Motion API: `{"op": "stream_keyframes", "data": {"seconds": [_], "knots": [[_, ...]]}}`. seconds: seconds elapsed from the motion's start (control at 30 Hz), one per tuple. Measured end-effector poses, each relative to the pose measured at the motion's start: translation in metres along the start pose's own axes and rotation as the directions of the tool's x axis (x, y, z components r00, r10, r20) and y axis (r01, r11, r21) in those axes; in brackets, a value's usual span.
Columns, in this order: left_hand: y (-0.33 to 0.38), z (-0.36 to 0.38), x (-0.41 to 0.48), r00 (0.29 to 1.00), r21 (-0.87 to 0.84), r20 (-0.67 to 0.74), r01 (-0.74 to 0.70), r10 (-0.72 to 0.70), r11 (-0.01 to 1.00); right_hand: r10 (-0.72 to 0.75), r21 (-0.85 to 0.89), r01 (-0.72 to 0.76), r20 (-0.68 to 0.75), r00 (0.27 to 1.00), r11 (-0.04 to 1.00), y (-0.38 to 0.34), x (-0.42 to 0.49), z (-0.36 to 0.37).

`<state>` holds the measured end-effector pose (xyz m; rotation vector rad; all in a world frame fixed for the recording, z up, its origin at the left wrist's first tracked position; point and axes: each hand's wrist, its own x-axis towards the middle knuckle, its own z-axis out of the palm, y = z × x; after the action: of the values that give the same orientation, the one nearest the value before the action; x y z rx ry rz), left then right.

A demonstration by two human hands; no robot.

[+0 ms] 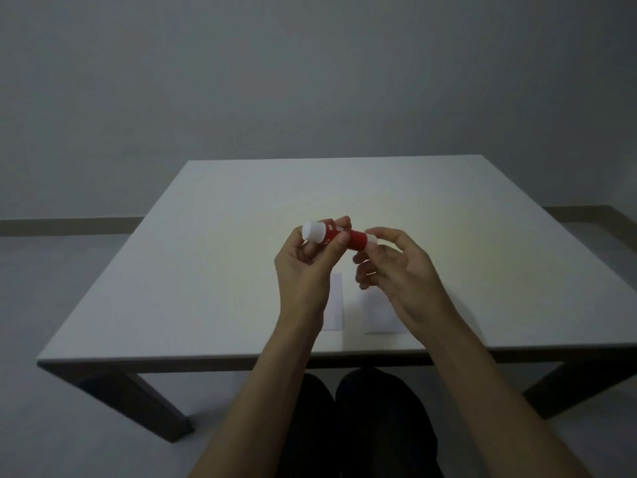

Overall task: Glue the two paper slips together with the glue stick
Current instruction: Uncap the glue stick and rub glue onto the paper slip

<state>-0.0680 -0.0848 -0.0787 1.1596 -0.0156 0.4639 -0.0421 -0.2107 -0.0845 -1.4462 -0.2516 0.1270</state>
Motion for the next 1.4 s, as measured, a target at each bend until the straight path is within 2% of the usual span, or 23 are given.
{"op": "stream_keyframes", "data": {"seconds": [0.07,0.13,0.2,0.27,0.3,0.37,0.43,0.5,0.57,0.63,0.77,0.9,0.97,1.07,1.13,1.2,1.23,1.3,1.37,1.4], "knots": [[0.0,0.001,0.002,1.0,-0.006,0.021,-0.003,0.003,1.0,0.048,0.119,-0.052,0.038,0.998,0.991,0.001,0.0,-0.003],[-0.001,0.0,0.002,0.997,0.028,0.072,-0.017,0.015,0.999,0.231,0.242,-0.243,0.077,0.97,0.939,0.001,0.001,-0.002],[-0.002,-0.002,0.001,0.992,0.039,0.127,-0.022,0.017,0.999,0.383,0.255,-0.393,0.088,0.919,0.884,-0.001,0.003,0.002],[-0.002,-0.004,0.001,0.987,0.014,0.163,-0.001,-0.001,1.0,0.423,0.206,-0.425,0.058,0.904,0.881,-0.001,0.006,0.005],[-0.002,-0.004,0.001,0.986,0.01,0.166,0.005,-0.006,1.0,0.4,0.152,-0.4,0.03,0.916,0.904,0.0,0.006,0.005],[-0.002,-0.006,0.002,0.991,0.02,0.137,0.001,-0.003,1.0,0.256,0.049,-0.255,-0.01,0.967,0.966,0.0,0.005,0.003],[-0.002,-0.006,0.005,0.996,0.028,0.093,-0.01,0.007,1.0,0.085,0.076,-0.087,0.026,0.996,0.993,0.0,0.004,0.0],[-0.003,-0.006,0.007,0.996,0.03,0.092,-0.017,0.014,0.999,0.011,0.179,-0.02,0.051,0.999,0.984,0.0,0.003,-0.003],[-0.005,-0.004,0.007,0.994,0.041,0.113,-0.009,0.005,0.999,0.052,0.274,-0.061,0.042,0.998,0.96,0.0,0.002,-0.003],[-0.007,-0.003,0.006,0.992,0.036,0.124,0.003,-0.007,0.999,0.184,0.299,-0.186,0.035,0.982,0.936,0.002,0.004,-0.002],[-0.012,-0.004,0.004,0.98,0.015,0.2,0.012,-0.014,1.0,0.449,0.314,-0.432,0.022,0.893,0.845,0.004,0.007,0.003],[-0.015,-0.005,0.006,0.967,0.04,0.255,0.005,-0.015,0.999,0.544,0.313,-0.556,0.131,0.829,0.77,0.012,0.008,0.005],[-0.015,-0.009,0.008,0.963,0.071,0.267,0.009,-0.028,0.997,0.522,0.339,-0.543,0.16,0.838,0.768,0.015,0.007,0.003],[-0.013,-0.012,0.012,0.964,0.109,0.26,0.018,-0.046,0.994,0.332,0.378,-0.389,0.208,0.92,0.84,0.013,0.006,0.005],[-0.008,-0.015,0.016,0.955,0.169,0.29,0.017,-0.066,0.985,0.219,0.427,-0.281,0.191,0.957,0.86,0.01,0.009,0.007],[0.0,-0.029,0.025,0.933,0.382,0.351,-0.063,-0.082,0.922,0.235,0.503,-0.244,0.083,0.968,0.829,0.009,0.017,0.005],[0.003,-0.041,0.031,0.924,0.531,0.371,-0.124,-0.098,0.838,0.275,0.554,-0.24,0.021,0.961,0.797,0.009,0.022,0.0],[0.006,-0.071,0.042,0.908,0.777,0.38,-0.209,-0.177,0.594,0.328,0.589,-0.217,-0.086,0.941,0.778,0.01,0.032,-0.012],[0.001,-0.099,0.047,0.861,0.899,0.372,-0.241,-0.347,0.366,0.315,0.437,-0.213,-0.176,0.932,0.874,0.016,0.038,-0.018],[-0.004,-0.109,0.046,0.823,0.918,0.37,-0.254,-0.431,0.303,0.286,0.297,-0.219,-0.204,0.936,0.929,0.021,0.039,-0.018]]}}
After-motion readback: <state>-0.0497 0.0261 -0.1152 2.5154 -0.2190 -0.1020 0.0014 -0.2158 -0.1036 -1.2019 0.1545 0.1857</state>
